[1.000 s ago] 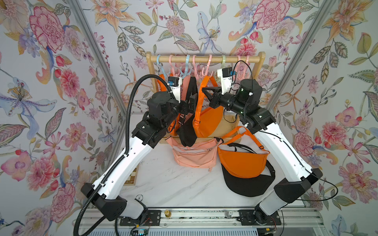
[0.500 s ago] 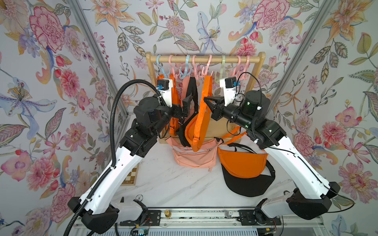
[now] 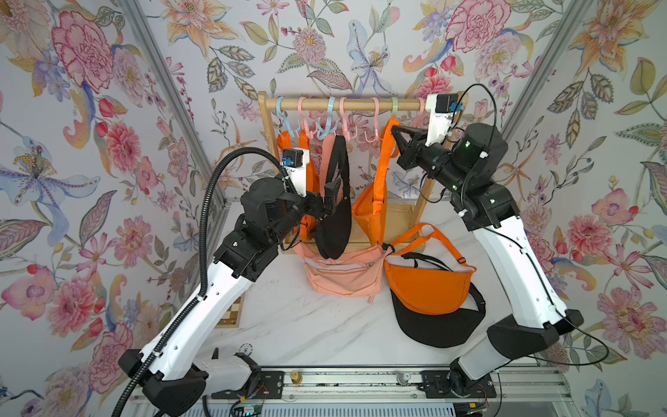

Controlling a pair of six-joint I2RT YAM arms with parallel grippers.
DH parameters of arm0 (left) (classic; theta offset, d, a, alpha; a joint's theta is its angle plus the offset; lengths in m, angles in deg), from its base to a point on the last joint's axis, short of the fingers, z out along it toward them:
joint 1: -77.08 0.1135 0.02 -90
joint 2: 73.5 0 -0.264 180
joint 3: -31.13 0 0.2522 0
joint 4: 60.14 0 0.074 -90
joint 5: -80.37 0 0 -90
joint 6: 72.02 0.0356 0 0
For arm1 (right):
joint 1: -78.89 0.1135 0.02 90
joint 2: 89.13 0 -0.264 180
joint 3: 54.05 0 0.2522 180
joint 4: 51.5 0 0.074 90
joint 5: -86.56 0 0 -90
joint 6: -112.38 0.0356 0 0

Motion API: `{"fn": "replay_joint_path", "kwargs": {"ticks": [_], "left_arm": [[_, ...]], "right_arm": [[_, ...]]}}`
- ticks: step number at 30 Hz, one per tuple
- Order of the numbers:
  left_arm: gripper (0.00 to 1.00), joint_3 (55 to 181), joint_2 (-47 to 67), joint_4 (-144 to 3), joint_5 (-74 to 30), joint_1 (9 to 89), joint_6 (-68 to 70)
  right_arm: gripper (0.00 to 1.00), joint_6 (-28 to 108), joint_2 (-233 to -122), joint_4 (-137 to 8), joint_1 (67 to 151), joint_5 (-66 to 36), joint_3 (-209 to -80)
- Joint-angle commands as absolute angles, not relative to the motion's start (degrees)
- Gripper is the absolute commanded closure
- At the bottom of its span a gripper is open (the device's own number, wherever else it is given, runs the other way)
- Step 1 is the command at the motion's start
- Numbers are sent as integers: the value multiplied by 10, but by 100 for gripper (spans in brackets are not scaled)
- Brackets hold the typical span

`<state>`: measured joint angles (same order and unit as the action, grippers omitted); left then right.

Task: Take the bag off the hook
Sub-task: Pick up the bag from the hook.

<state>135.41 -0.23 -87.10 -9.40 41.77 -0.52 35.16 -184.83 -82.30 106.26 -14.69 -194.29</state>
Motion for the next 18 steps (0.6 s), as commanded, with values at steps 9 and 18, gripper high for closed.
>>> {"fn": "replay_joint_path", "kwargs": {"ticks": [9,18], "left_arm": [[0,1344,11,-870,-114,414,-14],[0,1363,57,-869,-131,414,-17]], "right_arm": [[100,382,-2024,-840,1037,-168,-2173],[99,404,-2052,-794,979,-144,-2187]]}}
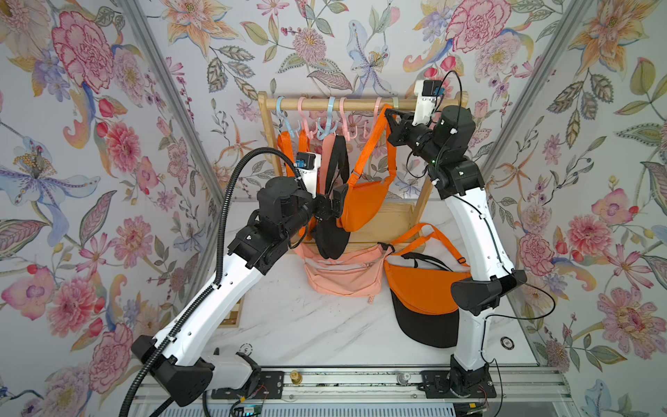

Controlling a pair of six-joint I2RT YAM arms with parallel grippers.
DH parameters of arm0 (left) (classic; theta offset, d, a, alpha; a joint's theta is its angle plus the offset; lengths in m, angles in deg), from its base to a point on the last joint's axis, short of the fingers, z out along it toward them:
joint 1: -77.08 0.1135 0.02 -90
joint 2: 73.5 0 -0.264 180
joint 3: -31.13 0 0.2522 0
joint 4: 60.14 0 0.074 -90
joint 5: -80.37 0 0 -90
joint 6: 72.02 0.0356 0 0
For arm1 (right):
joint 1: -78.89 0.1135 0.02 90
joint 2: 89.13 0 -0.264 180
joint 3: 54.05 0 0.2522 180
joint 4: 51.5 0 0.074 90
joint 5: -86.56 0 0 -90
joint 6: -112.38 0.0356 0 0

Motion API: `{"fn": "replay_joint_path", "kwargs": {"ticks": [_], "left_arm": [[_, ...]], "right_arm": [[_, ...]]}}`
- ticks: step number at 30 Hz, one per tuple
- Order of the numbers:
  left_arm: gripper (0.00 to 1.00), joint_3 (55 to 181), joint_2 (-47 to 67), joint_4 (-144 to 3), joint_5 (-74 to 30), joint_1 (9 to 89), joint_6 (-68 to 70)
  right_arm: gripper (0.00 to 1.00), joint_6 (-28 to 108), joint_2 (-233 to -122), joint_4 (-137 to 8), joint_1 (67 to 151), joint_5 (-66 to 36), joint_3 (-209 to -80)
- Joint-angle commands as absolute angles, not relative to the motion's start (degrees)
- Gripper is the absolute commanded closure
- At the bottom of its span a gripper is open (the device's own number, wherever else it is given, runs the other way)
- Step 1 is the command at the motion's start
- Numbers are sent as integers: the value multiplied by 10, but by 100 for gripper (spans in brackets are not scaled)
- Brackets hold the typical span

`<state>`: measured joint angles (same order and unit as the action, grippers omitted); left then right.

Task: Take the bag off the hook
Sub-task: Pick up the bag from the hook.

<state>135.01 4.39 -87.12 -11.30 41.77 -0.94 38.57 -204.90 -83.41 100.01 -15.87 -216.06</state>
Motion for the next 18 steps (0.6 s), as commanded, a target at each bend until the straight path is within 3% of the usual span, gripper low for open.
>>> {"fn": "replay_joint_path", "kwargs": {"ticks": [1,10,18], "left_arm": [[0,1367,62,-869,-131,414,-17],[0,1391,94,-871,-132,414,-12],[0,1393,88,-876,-134,414,-11]], "right_arm": [[99,409,-2050,-795,972,-147,-2187],[100,390,-1959,-807,988,-183,-2063],[100,287,-1840,-809,1089,-70,-1926]]}}
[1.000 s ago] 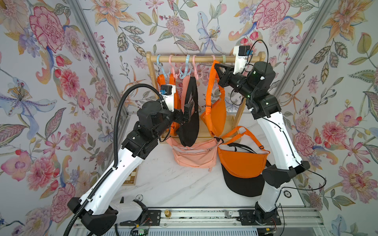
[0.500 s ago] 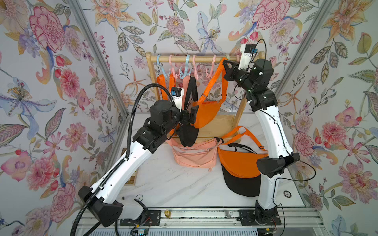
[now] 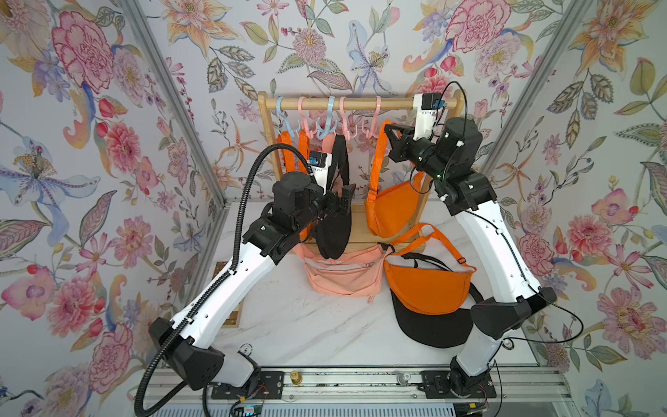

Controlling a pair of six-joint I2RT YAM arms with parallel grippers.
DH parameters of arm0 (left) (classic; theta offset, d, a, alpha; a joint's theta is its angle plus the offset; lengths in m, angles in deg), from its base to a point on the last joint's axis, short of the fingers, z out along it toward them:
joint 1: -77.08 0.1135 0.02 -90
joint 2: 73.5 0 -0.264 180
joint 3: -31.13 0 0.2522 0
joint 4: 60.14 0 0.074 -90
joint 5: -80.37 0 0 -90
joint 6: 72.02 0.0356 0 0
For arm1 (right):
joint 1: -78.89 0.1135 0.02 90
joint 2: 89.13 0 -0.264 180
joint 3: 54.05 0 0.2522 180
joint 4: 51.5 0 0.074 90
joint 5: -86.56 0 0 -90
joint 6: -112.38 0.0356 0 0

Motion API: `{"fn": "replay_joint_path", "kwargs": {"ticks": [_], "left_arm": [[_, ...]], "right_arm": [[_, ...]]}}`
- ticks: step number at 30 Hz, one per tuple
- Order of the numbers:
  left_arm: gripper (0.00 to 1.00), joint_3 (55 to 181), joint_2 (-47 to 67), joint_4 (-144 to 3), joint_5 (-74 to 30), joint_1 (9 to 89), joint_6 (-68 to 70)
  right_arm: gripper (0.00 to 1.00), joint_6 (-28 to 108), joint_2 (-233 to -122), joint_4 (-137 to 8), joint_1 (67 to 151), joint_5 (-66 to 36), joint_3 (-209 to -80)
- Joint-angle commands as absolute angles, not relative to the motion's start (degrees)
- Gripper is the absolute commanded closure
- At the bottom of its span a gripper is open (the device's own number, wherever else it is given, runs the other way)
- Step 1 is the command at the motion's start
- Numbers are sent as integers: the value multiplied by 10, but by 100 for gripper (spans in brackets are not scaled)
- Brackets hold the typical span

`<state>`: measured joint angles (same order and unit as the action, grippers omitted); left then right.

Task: Take the bag off the hook
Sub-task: Pick up the bag from the hook, then place the bag inside the bag.

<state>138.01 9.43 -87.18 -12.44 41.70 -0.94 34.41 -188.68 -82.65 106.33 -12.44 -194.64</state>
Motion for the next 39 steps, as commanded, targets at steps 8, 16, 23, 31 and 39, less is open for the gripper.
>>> {"fn": "replay_joint_path", "kwargs": {"ticks": [8,16,23,31,39], "left_arm": [[0,1377,33,-896,-137,409,-8],[0,1344,-93,-960,-93,406,13],[0,1312,-162,-987,-38,405,25],[0,1309,-191,-1053,-89,406,22],[0,1245,-282,-1073,-56,406,-13]], "right_arm": [[100,196,-1773,-807,1219,68,-1873],[99,150,-1767,-796,1350,138,-1870],[99,48,-1773,-747,1527,330,-1857],[100,-258,-1837,-485,1644,556,-1826],[99,-342,-1842,-381,1678,638,-1796]]}}
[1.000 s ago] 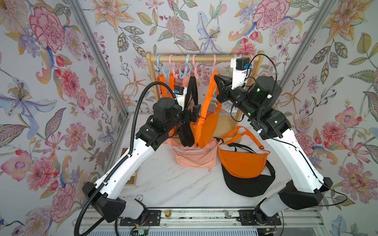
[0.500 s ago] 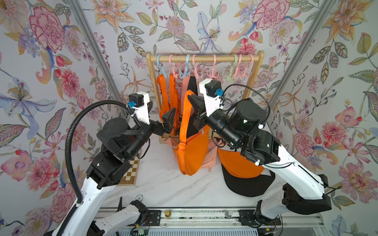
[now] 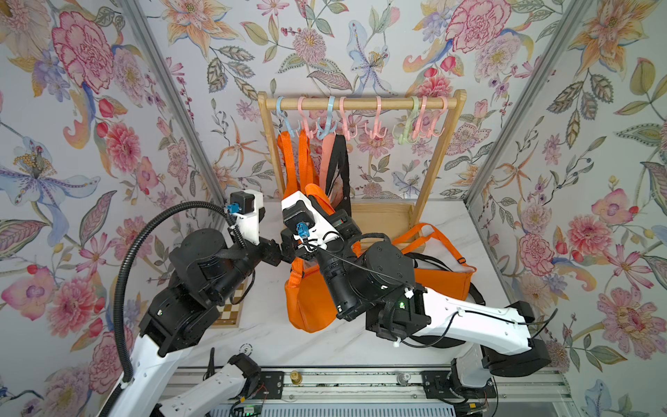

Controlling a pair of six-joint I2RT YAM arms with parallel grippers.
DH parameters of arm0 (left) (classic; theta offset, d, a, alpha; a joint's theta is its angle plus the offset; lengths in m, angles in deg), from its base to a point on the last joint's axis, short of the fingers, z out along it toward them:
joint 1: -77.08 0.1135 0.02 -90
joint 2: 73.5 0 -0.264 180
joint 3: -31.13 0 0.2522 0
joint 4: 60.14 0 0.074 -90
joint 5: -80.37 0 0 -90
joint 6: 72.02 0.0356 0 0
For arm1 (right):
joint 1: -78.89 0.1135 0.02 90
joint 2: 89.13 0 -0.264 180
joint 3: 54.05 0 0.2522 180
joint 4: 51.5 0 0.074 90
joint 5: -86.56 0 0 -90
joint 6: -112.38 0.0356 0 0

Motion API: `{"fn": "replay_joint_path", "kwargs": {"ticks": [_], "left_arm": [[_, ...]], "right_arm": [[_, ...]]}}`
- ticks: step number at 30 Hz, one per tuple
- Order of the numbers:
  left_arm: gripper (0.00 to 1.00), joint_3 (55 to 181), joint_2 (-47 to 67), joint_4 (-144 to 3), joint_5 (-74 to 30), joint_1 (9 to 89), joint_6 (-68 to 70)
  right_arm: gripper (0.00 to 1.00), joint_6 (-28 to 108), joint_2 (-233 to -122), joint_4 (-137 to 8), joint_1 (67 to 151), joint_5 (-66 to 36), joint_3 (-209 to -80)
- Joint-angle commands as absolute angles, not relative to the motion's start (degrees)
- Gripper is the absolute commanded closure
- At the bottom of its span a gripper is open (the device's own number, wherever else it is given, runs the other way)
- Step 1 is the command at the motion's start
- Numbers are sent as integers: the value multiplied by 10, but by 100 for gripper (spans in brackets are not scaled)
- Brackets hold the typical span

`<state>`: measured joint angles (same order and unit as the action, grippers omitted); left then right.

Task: Take the bag off the hook
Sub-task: Place the bag inside the bag.

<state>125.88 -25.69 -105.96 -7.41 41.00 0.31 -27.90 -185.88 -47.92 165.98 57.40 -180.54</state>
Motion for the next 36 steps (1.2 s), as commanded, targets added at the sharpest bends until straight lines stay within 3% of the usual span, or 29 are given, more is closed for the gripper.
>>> {"fn": "replay_joint_path", "kwargs": {"ticks": [1,8,14,24,32,36], "left_arm": [[0,1238,-288,-1071,-53,405,-15],[0,1203,-283,-1052,-21,406,-7],[0,1205,-258,-1045,88,406,-1],[0,1181,-230,-985,128,405,-7],[0,1180,-219,-992,134,406,0],[0,1188,-194,-1003,133,406,0]], "right_arm": [[100,-352,-1838,-364,1687,651,-1782],[100,-403,-1801,-269,1753,718,-1708],[99,-378,-1799,-268,1788,759,-1695],[100,-291,-1769,-245,1767,827,-1611],[100,46,-1702,-486,1635,825,-1472],[100,372,-1702,-811,1546,659,-1515]]}}
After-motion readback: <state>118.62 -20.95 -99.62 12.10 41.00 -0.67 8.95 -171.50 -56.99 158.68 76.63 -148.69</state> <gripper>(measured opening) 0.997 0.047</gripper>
